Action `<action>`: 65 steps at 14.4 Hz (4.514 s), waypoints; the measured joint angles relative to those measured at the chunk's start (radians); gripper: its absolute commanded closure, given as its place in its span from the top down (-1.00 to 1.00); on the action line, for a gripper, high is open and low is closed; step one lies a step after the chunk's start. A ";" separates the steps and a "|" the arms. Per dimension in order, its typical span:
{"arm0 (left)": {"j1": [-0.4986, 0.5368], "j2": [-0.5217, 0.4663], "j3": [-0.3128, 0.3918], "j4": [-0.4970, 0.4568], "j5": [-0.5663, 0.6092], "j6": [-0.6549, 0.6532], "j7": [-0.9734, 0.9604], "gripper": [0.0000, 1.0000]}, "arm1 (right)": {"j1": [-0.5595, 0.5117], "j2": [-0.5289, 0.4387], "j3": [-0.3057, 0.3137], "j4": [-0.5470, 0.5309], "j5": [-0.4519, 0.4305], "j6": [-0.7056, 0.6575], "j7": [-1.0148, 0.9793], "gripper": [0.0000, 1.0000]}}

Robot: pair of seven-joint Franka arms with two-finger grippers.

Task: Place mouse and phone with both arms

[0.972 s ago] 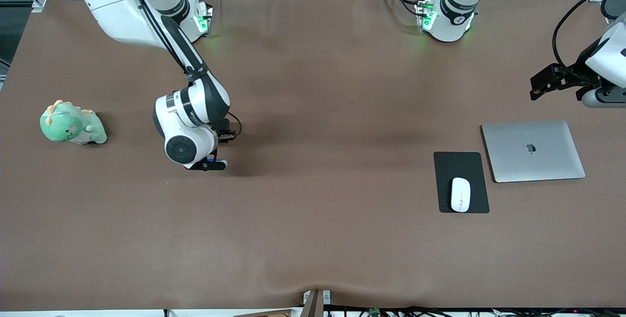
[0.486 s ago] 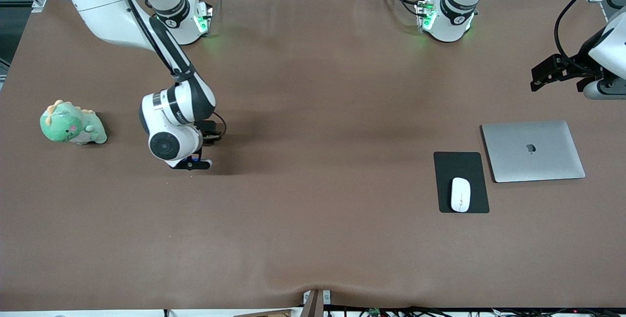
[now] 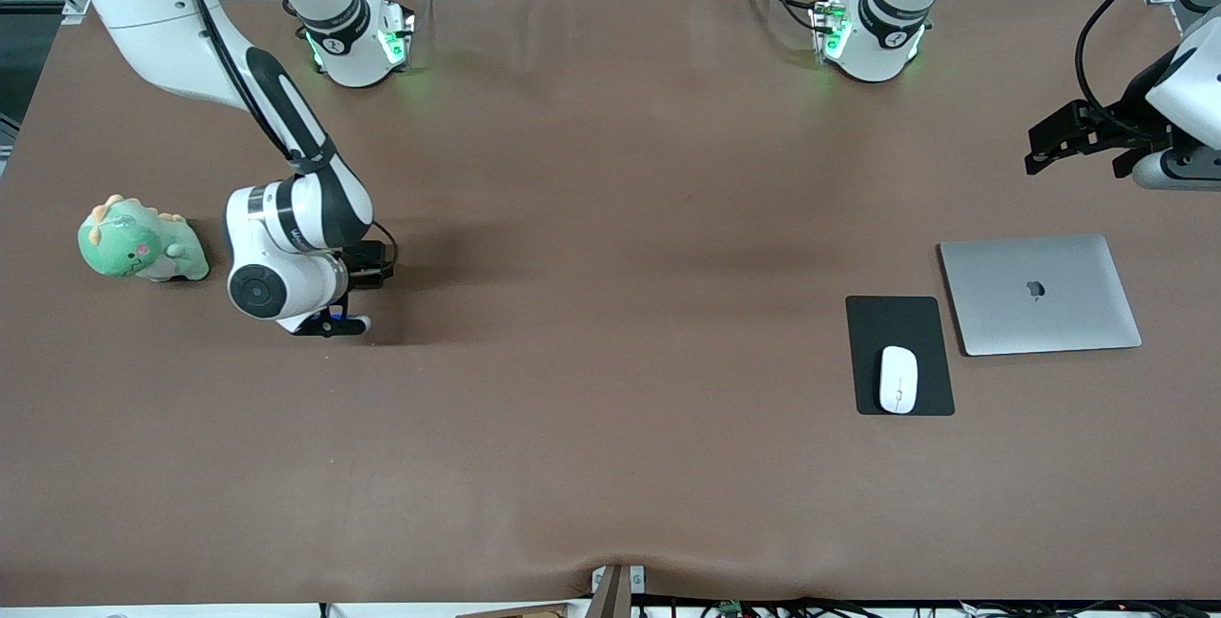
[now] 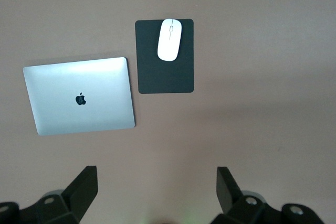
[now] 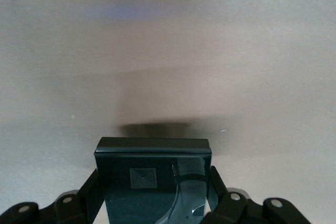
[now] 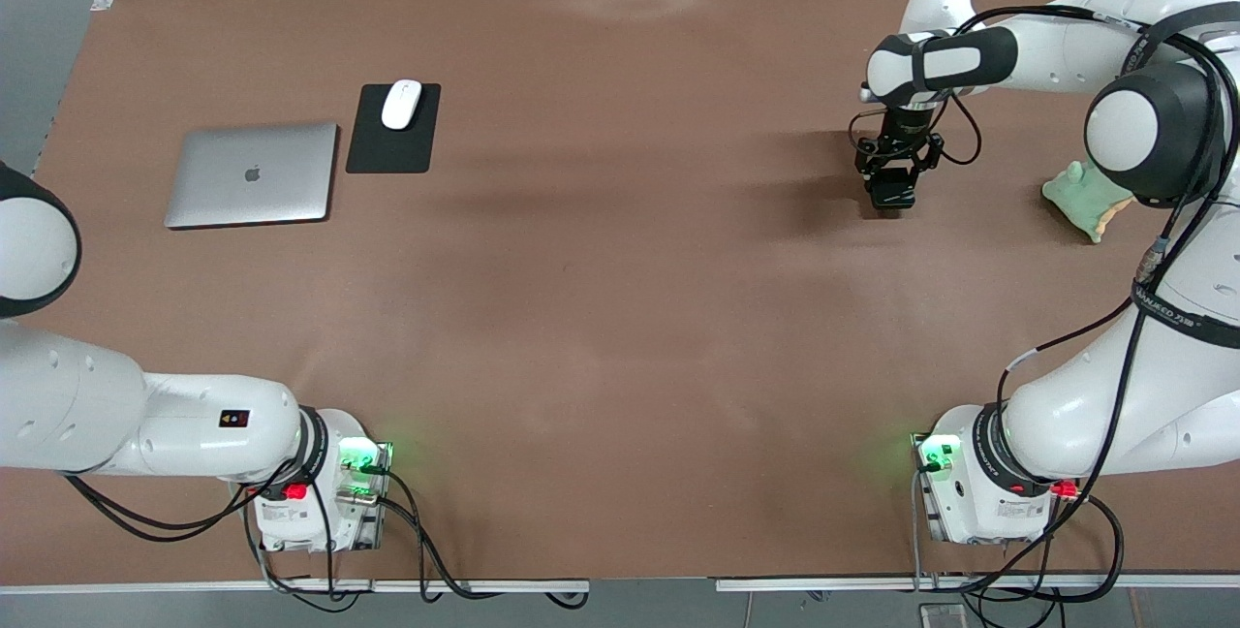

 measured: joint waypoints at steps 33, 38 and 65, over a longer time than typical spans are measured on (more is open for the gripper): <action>0.018 0.024 -0.041 -0.008 0.048 -0.001 0.081 1.00 | -0.247 0.002 0.022 0.246 -0.114 -0.111 -0.506 1.00; 0.041 0.024 -0.041 -0.008 0.048 -0.001 0.081 1.00 | -0.248 0.029 0.022 0.446 -0.114 -0.132 -0.576 1.00; 0.040 0.030 -0.047 -0.008 0.048 -0.001 0.081 1.00 | -0.202 -0.393 0.022 0.726 -0.028 -0.774 -0.582 1.00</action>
